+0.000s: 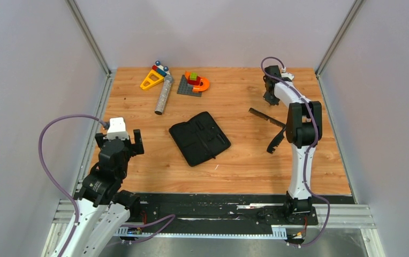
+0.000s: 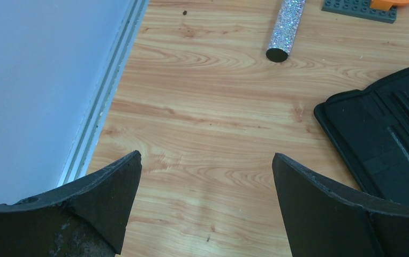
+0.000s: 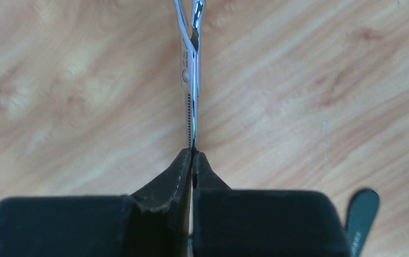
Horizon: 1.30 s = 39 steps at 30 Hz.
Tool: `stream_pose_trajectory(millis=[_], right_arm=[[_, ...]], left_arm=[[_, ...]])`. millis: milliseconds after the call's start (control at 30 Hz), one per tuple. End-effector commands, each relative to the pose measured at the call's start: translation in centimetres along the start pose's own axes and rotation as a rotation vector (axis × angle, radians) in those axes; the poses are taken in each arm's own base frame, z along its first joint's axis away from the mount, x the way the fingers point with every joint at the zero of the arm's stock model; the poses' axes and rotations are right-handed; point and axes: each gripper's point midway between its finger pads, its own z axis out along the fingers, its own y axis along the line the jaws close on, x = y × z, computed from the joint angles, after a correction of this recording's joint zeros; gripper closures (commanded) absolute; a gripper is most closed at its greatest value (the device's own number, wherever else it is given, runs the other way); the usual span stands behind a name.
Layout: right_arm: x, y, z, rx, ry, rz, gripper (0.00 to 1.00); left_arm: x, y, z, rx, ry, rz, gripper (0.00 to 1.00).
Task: Sort the hair-cutting tools
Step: Pick up the scissors from the center of the board.
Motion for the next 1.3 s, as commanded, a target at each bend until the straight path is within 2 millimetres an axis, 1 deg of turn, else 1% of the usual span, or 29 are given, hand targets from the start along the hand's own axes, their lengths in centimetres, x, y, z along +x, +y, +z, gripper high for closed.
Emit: stream_pose_trajectory(millis=[0,367,600,767,933,1033,1067,1267], right_arm=[[2.8,-1.6,-1.7,-0.024,0.103,-0.088,1.0],[2.3,-0.1,-5.4,-0.201,0.081,-0.125,1.0],[1.8,1.4,-8.4,-0.317,0.056,-0.131,1.0],[2.4,2.7,-10.3,-0.391,0.051,-0.156,1.0],[3.5,4.1,-12.3,-0.477,0.061,-0.168,1.0],[3.9,4.5,-13.3,-0.508,0.065,-0.15,1.0],[4.4,4.9,-13.9,-0.545,0.082,-0.15,1.0],[5.6,4.9,-15.9,-0.621,0.116,-0.139,1.0]], left_arm=[[-2.3,0.0,-0.5,0.009,-0.071,-0.041,0.0],[-2.5,0.0,-0.7,0.015,-0.08,-0.048,0.0],[-2.5,0.0,-0.7,0.014,-0.08,-0.048,0.0],[-2.5,0.0,-0.7,0.015,-0.08,-0.048,0.0],[-2.5,0.0,-0.7,0.015,-0.08,-0.048,0.0],[-2.6,-0.1,-0.7,0.019,-0.08,-0.05,0.0],[-2.6,-0.1,-0.7,0.02,-0.08,-0.05,0.0],[-2.6,-0.2,-0.7,0.025,-0.081,-0.05,0.0]])
